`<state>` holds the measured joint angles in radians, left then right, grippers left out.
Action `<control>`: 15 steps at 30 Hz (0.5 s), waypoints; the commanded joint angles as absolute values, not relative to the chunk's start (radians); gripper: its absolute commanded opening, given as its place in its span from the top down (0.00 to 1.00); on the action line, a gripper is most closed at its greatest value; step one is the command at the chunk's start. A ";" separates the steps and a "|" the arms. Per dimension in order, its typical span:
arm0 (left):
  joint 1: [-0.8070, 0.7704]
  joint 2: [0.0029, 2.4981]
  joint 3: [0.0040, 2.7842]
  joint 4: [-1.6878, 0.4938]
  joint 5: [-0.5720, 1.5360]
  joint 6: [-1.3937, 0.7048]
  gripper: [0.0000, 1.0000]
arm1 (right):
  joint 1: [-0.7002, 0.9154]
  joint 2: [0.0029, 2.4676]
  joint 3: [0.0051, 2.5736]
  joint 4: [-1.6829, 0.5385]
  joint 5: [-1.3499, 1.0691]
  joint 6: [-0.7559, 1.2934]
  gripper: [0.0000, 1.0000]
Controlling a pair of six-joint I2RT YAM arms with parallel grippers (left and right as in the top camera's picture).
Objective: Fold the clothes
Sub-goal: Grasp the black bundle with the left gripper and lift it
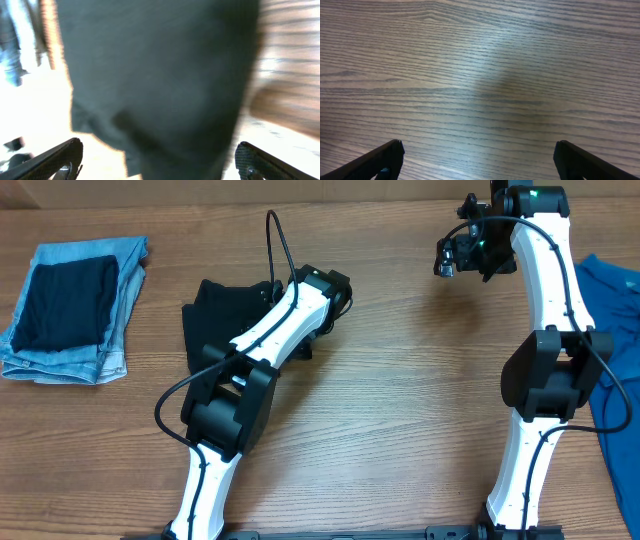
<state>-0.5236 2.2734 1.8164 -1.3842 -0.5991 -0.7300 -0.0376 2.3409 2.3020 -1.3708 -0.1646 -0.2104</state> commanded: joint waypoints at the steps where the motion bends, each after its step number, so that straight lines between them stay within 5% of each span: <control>1: -0.526 2.281 1.842 -1.318 -0.488 -0.627 0.00 | -0.035 2.333 2.311 -1.367 -0.157 -0.213 0.00; 15: -0.516 2.284 1.796 -1.254 -0.593 -0.624 0.00 | -0.035 2.333 2.311 -1.367 -0.157 -0.214 0.00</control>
<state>-0.5228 2.2745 1.8172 -1.2583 -0.5293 -0.6430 -0.0376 2.3409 2.3020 -1.3708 -0.1642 -0.2104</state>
